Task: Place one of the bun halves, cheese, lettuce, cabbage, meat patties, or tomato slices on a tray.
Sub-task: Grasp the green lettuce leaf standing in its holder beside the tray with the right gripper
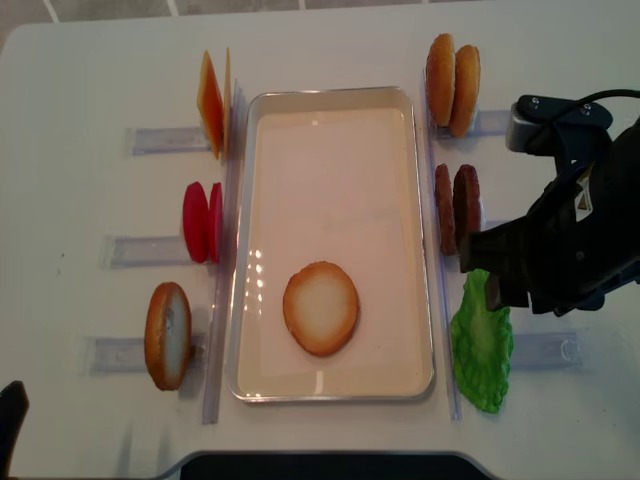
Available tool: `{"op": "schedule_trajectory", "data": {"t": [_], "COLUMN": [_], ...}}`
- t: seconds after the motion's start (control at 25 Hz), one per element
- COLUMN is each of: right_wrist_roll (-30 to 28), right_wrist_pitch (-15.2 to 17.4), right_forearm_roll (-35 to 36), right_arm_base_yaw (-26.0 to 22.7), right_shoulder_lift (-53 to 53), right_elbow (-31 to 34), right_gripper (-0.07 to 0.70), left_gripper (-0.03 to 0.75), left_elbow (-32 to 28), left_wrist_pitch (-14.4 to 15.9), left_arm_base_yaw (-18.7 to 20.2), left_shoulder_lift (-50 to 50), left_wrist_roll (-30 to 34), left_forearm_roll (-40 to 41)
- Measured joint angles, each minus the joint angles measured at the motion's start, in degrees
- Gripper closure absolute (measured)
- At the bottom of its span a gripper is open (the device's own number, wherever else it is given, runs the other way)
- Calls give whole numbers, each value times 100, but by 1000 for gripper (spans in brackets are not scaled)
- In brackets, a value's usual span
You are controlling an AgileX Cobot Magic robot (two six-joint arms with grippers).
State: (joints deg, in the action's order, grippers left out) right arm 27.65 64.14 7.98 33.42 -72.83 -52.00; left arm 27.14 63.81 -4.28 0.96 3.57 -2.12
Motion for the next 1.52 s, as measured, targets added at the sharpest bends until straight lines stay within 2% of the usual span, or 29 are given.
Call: {"op": "schedule_trajectory", "data": {"t": [0.2, 0.4, 1.16, 1.28, 1.52], "right_wrist_roll": [6, -4, -284, -284, -284], "right_wrist_pitch": [-129, -358, -321, -316, -208], "right_forearm_roll": [-235, -120, 104, 104, 75], "right_arm_base_yaw": [14, 14, 14, 14, 14], "right_shoulder_lift": [-102, -143, -436, -436, -436], "right_elbow": [0, 0, 0, 0, 0], "right_gripper": [248, 248, 252, 299, 547], "left_gripper": [324, 324, 324, 324, 324], "left_elbow": [0, 0, 0, 0, 0], "left_wrist_pitch": [0, 0, 0, 0, 0], "left_arm_base_yaw": [0, 0, 0, 0, 0], "left_shoulder_lift": [0, 0, 0, 0, 0], "left_wrist_roll": [0, 0, 0, 0, 0], "left_forearm_roll": [0, 0, 0, 0, 0]}}
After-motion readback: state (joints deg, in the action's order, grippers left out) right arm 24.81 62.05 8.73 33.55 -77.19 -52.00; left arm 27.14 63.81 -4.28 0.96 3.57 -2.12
